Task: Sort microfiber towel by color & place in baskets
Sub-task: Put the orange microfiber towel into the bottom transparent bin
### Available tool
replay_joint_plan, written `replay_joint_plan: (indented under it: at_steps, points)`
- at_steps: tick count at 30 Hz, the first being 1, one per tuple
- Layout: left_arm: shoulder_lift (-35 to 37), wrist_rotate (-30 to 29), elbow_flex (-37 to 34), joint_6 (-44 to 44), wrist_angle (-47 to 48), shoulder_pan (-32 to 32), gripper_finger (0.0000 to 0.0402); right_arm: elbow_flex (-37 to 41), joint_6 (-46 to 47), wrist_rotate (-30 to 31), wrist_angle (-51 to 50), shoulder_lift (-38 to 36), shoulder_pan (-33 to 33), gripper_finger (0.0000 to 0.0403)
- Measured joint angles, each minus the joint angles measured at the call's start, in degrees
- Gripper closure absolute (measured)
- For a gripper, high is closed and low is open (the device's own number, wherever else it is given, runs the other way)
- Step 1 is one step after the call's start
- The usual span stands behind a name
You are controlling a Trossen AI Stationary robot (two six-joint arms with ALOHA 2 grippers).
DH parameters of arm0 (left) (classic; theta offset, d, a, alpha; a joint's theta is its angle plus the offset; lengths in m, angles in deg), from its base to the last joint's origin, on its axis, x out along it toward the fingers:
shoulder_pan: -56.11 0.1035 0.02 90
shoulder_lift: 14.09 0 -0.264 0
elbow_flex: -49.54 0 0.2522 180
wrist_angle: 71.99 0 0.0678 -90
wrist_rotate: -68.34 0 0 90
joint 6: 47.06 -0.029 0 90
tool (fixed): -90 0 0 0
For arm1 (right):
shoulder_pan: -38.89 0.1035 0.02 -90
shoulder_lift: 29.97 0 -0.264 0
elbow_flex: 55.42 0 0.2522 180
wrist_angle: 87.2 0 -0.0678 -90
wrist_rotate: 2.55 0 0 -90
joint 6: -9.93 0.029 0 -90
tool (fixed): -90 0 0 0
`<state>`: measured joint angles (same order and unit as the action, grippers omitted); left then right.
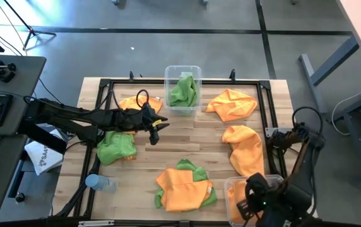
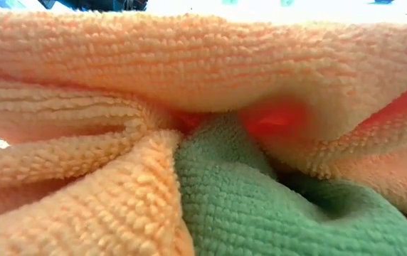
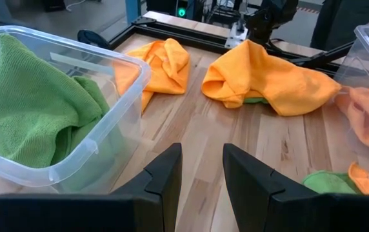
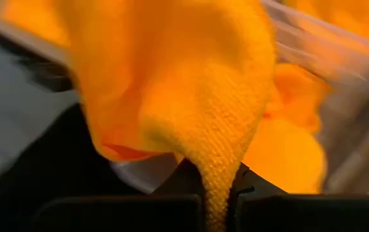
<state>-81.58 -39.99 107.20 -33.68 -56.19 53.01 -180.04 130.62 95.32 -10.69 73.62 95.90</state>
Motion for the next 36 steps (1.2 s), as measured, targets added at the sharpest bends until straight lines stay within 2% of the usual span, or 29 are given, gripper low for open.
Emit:
replay_joint_plan:
  at_steps: [3,6,10,15,22,29,36]
  points:
    - [0.0,0.2,0.0,0.1,0.2,0.0,0.0298,6.0,6.3,-3.7,-0.1,-1.2,1.4,0.0403]
    - [0.0,0.2,0.0,1.2,0.2,0.0,0.0298,12.1,9.5,-4.1,4.7,-4.0,2.8,0.0403]
    - [0.0,1.5,0.0,1.5,0.2,-0.1,0.0298,20.1,9.8,-3.8,11.4,-6.7,2.5,0.0403]
    - [0.0,2.8,0.0,2.0,0.3,-0.7,0.0298,30.7,9.8,-6.4,20.9,-8.6,1.7,0.0403]
    - [0.0,2.8,0.0,1.5,0.3,-1.1,0.0298,40.7,10.5,-6.9,33.1,-8.8,1.7,0.0403]
    - [0.0,2.8,0.0,1.5,0.3,-1.1,0.0298,46.6,9.4,-6.5,34.4,-8.9,1.4,0.0403]
    - [0.0,2.8,0.0,1.5,0.3,-1.1,0.0298,45.2,6.9,-10.5,34.7,-8.9,1.0,0.0385]
